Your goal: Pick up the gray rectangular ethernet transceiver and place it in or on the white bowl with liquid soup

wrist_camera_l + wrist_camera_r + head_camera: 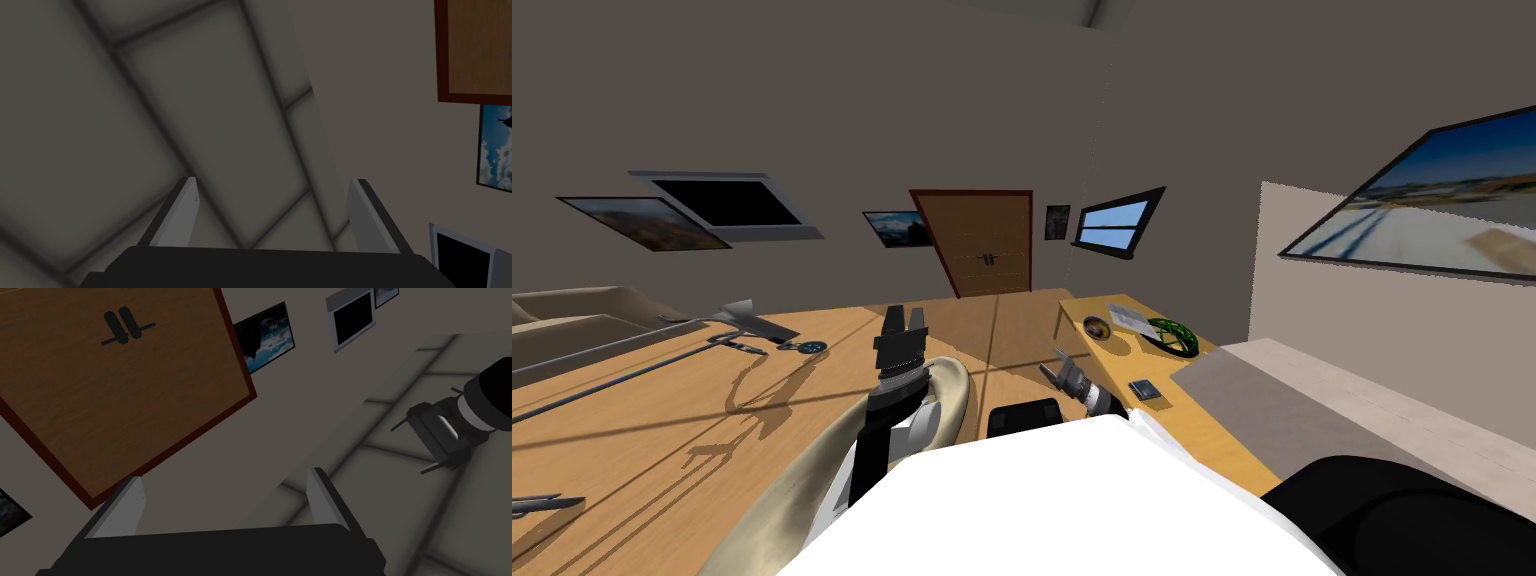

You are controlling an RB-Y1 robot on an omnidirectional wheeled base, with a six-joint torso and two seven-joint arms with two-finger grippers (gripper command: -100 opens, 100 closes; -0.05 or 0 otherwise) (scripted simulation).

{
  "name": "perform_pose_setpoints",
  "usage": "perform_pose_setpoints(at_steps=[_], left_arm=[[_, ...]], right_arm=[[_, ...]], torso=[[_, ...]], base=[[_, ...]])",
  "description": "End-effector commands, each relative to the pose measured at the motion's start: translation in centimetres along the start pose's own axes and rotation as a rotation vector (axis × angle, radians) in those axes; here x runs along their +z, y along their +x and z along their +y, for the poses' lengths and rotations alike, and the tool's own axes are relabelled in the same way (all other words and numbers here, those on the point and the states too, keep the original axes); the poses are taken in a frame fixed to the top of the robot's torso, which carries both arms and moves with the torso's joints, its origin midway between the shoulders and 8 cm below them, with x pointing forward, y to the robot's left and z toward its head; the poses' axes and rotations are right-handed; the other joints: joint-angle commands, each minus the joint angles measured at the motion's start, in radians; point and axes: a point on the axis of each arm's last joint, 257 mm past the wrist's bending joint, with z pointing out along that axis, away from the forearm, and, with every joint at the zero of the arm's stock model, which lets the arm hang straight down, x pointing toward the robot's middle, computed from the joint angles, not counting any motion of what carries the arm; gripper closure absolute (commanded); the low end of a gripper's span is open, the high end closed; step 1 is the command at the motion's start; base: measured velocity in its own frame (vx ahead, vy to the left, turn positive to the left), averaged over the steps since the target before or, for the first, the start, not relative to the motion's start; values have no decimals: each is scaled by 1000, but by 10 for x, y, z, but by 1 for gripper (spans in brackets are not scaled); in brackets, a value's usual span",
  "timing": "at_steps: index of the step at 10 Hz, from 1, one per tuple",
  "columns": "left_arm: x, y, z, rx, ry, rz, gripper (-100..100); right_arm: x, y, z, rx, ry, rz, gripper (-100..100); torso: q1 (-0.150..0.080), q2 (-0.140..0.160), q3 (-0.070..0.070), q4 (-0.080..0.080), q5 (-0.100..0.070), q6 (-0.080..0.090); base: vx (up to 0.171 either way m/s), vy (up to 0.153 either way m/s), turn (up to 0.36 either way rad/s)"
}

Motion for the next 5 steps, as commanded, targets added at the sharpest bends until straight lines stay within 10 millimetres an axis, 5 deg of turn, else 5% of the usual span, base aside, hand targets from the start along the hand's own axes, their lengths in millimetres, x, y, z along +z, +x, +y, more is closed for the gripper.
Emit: perform_pose_setpoints(at_steps=[1, 4, 5], left_arm=[[0, 0, 0, 0, 0, 0, 0], [0, 0, 0, 0, 0, 0, 0], [0, 0, 0, 0, 0, 0, 0]], right_arm=[[-6, 15, -2, -31, 1, 45, -100], [-37, 75, -8, -132, -3, 219, -100], [-37, 76, -8, -138, -5, 223, -100]], torso=[[0, 0, 0, 0, 0, 0], [0, 2, 1, 0, 0, 0], [-1, 1, 1, 0, 0, 0]], base=[[60, -8, 58], [59, -14, 138], [57, -34, 81]])
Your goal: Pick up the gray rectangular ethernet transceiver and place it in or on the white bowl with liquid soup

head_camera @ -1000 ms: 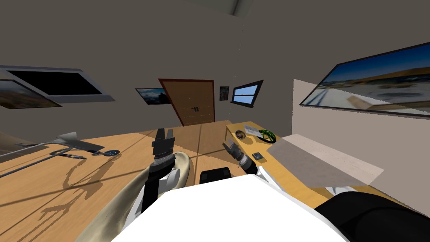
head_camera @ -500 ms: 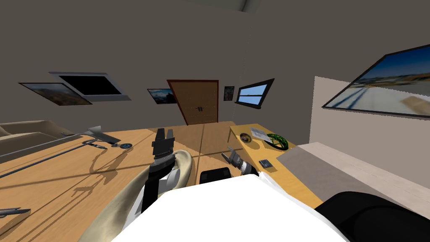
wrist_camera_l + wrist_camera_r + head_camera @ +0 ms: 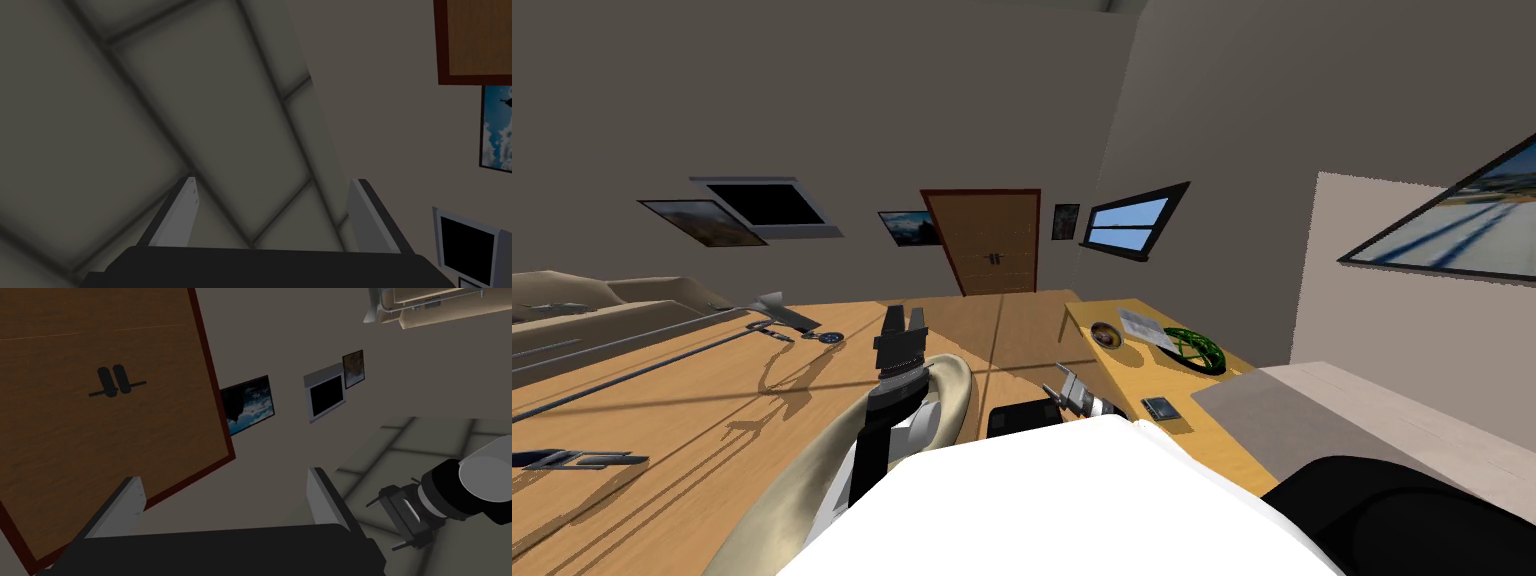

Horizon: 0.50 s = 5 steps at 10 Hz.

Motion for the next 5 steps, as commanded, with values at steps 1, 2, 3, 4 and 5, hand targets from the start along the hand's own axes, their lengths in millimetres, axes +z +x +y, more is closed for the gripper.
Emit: perform_pose_setpoints(at_steps=[1, 2, 3, 4, 5], left_arm=[[0, 0, 0, 0, 0, 0, 0], [0, 0, 0, 0, 0, 0, 0], [0, 0, 0, 0, 0, 0, 0], [0, 0, 0, 0, 0, 0, 0], [0, 0, 0, 0, 0, 0, 0]], right_arm=[[-10, 26, 1, -44, -6, 74, -100], [-21, 48, 1, -80, -14, 135, -100], [-21, 48, 1, -80, -14, 135, -100], [-33, 70, 1, -116, -23, 198, -100], [-48, 92, 1, -150, -33, 263, -100]], torso=[[0, 0, 0, 0, 0, 0], [0, 0, 0, 0, 0, 0], [0, -1, 0, 0, 0, 0], [0, 0, 0, 0, 0, 0], [0, 1, 1, 0, 0, 0]], base=[[55, -27, 101], [76, -29, 181], [54, -30, 50], [34, -31, 78], [57, -39, 183]])
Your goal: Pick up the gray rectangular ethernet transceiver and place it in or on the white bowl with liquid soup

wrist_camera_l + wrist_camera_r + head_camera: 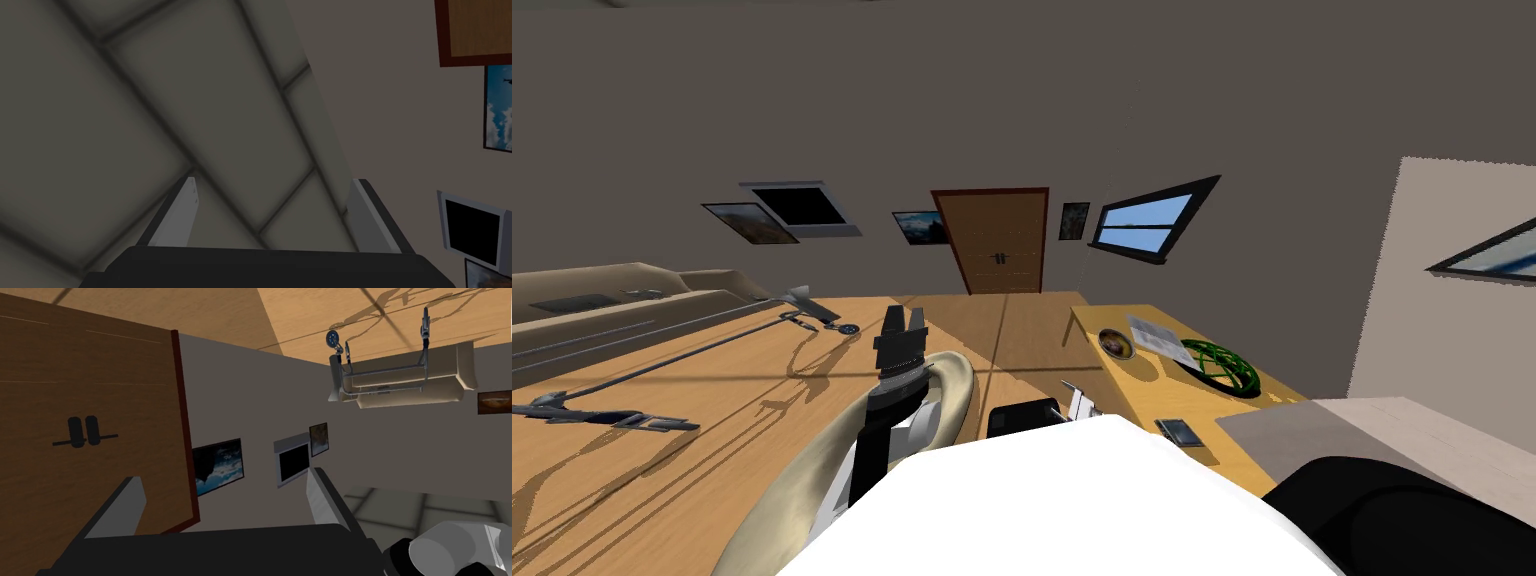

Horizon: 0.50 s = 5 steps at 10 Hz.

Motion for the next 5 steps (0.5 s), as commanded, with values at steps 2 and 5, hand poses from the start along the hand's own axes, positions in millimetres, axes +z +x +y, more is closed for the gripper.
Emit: perform_pose_setpoints(at_steps=[2, 5], left_arm=[[0, 0, 0, 0, 0, 0, 0], [0, 0, 0, 0, 0, 0, 0]], right_arm=[[-17, 44, 5, -58, -17, 107, -100], [-48, 97, 12, -122, -43, 249, -100]], torso=[[1, 0, 0, 0, 0, 0], [2, 0, 0, 0, 0, 0]], base=[[51, -18, 66], [62, -7, 113]])
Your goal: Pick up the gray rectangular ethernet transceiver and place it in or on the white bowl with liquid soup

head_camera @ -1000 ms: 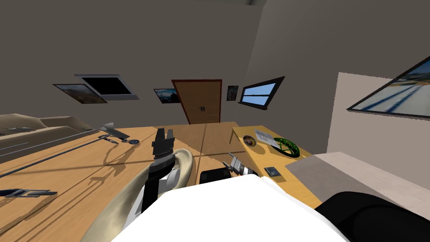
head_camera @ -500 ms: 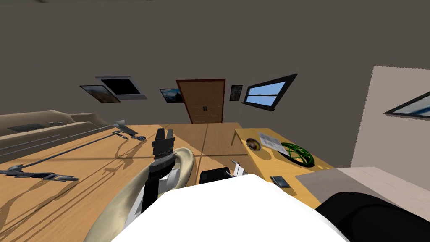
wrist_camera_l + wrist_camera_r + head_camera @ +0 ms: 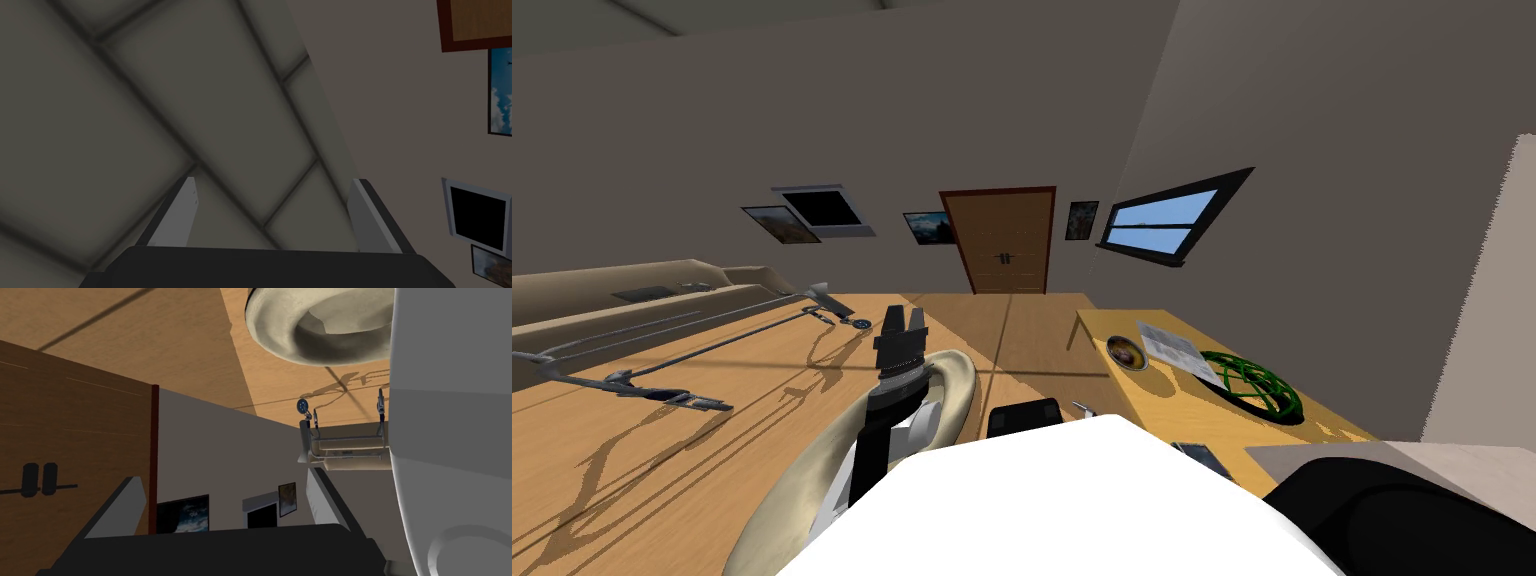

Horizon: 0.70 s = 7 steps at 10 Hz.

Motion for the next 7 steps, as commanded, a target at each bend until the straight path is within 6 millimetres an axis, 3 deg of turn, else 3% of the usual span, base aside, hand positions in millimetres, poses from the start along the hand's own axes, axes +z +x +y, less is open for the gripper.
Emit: perform_pose_setpoints(at_steps=[1, 2, 3, 4, 5, 6, 7], left_arm=[[0, 0, 0, 0, 0, 0, 0], [0, 0, 0, 0, 0, 0, 0], [0, 0, 0, 0, 0, 0, 0], [0, 0, 0, 0, 0, 0, 0], [0, 0, 0, 0, 0, 0, 0], [0, 0, 0, 0, 0, 0, 0], [0, 0, 0, 0, 0, 0, 0]], right_arm=[[-17, 44, 9, -48, -20, 110, -100], [-17, 45, 10, -46, -20, 113, -100], [-33, 77, 17, -76, -36, 191, -100], [-33, 77, 17, -76, -36, 191, -100], [-51, 107, 24, -107, -55, 268, -100], [-52, 109, 25, -105, -55, 272, -100], [-72, 137, 32, -137, -76, 348, -100]], torso=[[0, 0, 0, 0, 0, 0], [0, -2, -1, 0, 0, 0], [0, -1, -1, 0, 0, 0], [1, -1, 0, 0, 0, 0], [0, 0, 0, 0, 0, 0], [0, 1, 0, 0, 0, 0], [0, 1, 0, 0, 0, 0]], base=[[103, 4, 159], [76, -5, 58], [66, -1, 93], [55, -8, 56], [48, -7, 101], [48, -6, 46], [62, 1, 109]])
